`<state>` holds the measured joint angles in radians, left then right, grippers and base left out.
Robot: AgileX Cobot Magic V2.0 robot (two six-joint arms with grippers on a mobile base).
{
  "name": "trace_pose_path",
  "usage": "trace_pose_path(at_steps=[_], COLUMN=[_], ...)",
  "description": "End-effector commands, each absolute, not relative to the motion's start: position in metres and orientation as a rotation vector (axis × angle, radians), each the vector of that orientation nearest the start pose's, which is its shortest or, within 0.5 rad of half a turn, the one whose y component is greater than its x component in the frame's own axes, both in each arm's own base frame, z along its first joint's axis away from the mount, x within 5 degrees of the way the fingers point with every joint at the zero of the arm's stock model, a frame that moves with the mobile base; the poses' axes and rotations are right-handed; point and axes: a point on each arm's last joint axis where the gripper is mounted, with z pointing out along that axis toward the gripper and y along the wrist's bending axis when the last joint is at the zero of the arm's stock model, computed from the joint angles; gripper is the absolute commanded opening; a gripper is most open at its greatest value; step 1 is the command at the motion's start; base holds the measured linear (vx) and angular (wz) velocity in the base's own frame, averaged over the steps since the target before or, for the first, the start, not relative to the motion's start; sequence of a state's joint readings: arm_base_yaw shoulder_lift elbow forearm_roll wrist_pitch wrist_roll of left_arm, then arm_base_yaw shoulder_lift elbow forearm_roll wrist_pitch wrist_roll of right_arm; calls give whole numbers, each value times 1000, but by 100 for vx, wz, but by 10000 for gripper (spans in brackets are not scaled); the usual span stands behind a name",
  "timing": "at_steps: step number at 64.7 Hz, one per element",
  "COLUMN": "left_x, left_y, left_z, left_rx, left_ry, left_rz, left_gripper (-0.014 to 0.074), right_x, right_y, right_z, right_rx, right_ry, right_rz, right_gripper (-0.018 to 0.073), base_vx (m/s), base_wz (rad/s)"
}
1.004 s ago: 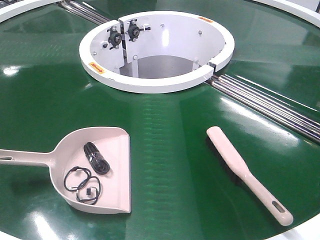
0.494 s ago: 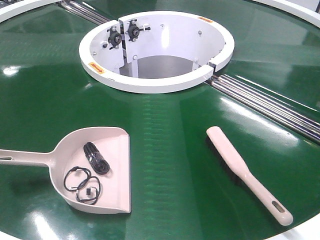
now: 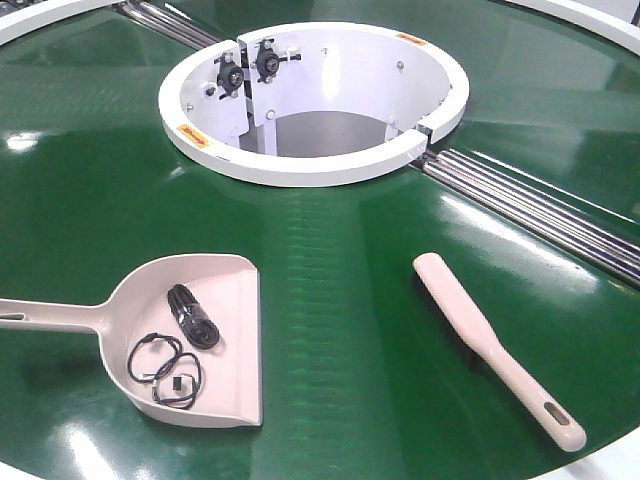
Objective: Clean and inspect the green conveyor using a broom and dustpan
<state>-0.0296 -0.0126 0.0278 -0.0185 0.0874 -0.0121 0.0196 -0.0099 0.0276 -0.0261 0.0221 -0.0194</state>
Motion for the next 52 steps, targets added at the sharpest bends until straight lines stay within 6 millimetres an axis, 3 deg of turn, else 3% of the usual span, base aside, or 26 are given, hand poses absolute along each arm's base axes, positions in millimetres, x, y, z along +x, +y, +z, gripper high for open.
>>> trace_pose_path(at_steps=[1, 52], left_x=[56, 56], left_y=[-2, -2], left_z=[200, 200], left_rx=[-7, -7], left_ry=[1513, 1513], left_rz=[-67, -67], left_gripper=[-6, -6], right_x=[55, 55], right_y=[1, 1], right_z=[208, 207], right_rx=[-34, -22], right_ry=[1443, 1460], right_rz=[-16, -3], right_gripper=[-8, -8], base_vx=[0, 0], base_wz=[0, 0])
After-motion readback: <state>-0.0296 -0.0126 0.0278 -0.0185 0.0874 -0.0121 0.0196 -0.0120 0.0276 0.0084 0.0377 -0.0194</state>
